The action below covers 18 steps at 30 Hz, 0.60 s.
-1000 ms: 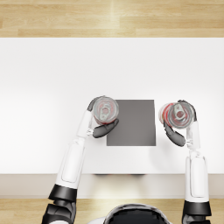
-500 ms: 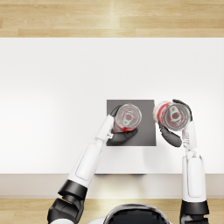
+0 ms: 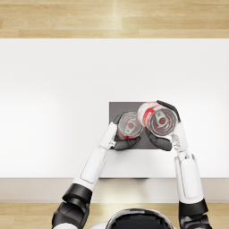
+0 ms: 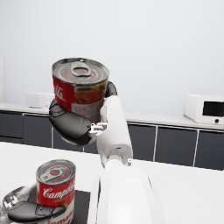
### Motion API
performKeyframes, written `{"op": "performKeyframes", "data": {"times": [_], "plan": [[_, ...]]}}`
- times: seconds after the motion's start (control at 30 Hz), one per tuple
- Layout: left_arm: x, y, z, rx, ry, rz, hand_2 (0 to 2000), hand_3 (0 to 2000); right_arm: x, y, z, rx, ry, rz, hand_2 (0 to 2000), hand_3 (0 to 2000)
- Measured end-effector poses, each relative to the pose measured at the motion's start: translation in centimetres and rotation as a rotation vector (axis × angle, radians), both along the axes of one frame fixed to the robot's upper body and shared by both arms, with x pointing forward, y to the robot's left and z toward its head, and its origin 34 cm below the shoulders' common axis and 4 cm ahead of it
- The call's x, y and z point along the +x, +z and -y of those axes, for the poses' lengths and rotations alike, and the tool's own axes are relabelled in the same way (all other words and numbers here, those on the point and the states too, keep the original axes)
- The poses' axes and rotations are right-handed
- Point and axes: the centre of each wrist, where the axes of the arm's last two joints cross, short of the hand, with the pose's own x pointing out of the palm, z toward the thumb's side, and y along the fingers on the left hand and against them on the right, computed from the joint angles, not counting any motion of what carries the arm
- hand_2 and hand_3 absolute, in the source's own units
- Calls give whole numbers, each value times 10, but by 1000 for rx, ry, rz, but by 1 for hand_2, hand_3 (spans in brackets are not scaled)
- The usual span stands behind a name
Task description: Pick up the red can on the left and place it in the middle, then pick up the red can on the right and place it on top of the can in the middle
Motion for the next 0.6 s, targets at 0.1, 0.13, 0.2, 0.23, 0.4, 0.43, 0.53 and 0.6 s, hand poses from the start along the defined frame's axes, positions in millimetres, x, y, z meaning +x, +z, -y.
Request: {"op": "performKeyframes", "data": {"times": [0.1,0.13,0.2,0.23,0.4,0.43,0.53,0.6], "plan": [[-2,-5,-1,-4,-9,-25,0,540,0,5,-10,-1,31,16,2000,1520],[-2,-6,-1,-6,4,-25,0,213,0,5,-12,-1,39,16,2000,1520],[-4,-6,-3,-13,35,-17,0,0,1,5,-18,-5,57,14,2000,1520],[-5,-6,-3,-18,44,-11,0,0,1,6,-21,-7,68,14,2000,1520],[-17,11,-6,-75,54,75,0,0,2,8,-35,-12,112,19,2000,1520],[-21,19,-8,-94,53,106,0,0,2,8,-37,-13,119,18,2000,1520],[-36,45,-23,-84,112,33,0,0,2,9,-43,-53,114,-121,2000,1520],[-45,64,-40,-108,173,41,0,0,4,10,-47,-63,89,-218,2000,1520]]}}
